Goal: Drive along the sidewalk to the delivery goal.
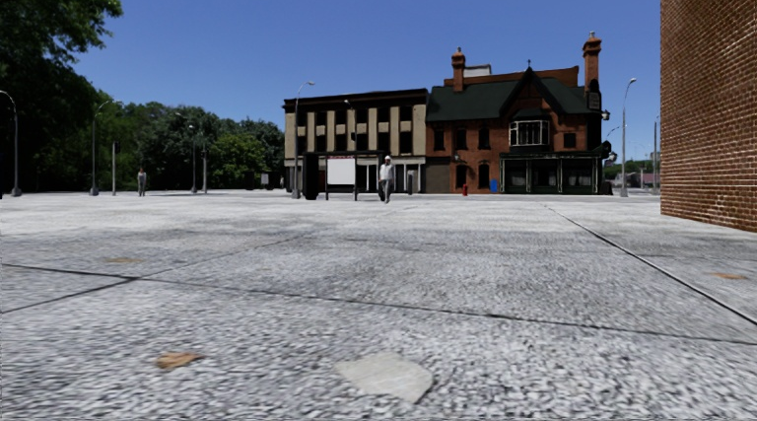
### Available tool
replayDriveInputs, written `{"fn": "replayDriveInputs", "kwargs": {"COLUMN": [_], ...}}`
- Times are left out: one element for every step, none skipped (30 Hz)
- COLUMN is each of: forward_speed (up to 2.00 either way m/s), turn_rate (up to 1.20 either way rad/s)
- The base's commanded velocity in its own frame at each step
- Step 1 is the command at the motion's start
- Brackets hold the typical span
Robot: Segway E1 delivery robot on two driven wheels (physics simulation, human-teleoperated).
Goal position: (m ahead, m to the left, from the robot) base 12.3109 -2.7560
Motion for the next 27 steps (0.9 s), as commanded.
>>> {"fn": "replayDriveInputs", "kwargs": {"forward_speed": [2.0, 2.0, 2.0, 2.0, 2.0, 2.0, 2.0, 2.0, 2.0, 2.0, 2.0, 2.0, 2.0, 2.0, 2.0, 2.0, 2.0, 2.0, 2.0, 2.0, 2.0, 2.0, 2.0, 2.0, 2.0, 2.0, 2.0], "turn_rate": [-0.28, -0.28, -0.28, -0.28, -0.28, -0.28, -0.28, -0.28, -0.28, -0.28, -0.28, -0.28, -0.28, -0.28, -0.28, -0.28, -0.28, -0.28, -0.28, -0.28, -0.28, -0.28, -0.28, -0.28, -0.28, -0.28, -0.28]}}
